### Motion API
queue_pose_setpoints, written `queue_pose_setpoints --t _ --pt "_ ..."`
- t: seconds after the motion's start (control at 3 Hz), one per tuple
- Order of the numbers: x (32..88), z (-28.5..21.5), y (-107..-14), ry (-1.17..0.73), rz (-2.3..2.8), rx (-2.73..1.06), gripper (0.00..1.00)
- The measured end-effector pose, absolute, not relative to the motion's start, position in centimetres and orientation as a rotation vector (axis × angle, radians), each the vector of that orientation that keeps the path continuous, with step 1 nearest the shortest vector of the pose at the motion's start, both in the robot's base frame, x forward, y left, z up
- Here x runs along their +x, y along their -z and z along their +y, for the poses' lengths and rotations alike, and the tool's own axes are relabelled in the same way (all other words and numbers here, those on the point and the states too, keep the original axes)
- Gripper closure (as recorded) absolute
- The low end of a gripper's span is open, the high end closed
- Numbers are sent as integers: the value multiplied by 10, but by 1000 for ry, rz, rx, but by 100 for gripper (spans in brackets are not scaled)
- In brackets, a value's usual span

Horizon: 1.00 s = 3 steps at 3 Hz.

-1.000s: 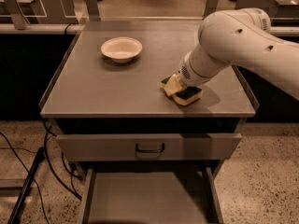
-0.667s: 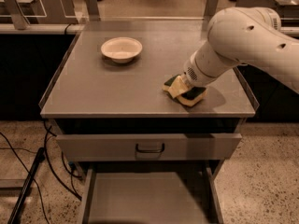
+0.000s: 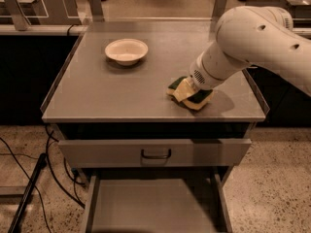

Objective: Place sponge into middle drawer

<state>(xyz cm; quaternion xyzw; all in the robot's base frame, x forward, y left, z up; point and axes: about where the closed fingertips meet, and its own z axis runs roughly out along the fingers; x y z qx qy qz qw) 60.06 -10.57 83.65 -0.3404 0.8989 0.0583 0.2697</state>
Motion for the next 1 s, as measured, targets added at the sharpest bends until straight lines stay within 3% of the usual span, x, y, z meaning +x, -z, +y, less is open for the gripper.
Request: queue_pose_setpoints --t 1.0 --pt "500 -142 -869 -316 2268 -1205 100"
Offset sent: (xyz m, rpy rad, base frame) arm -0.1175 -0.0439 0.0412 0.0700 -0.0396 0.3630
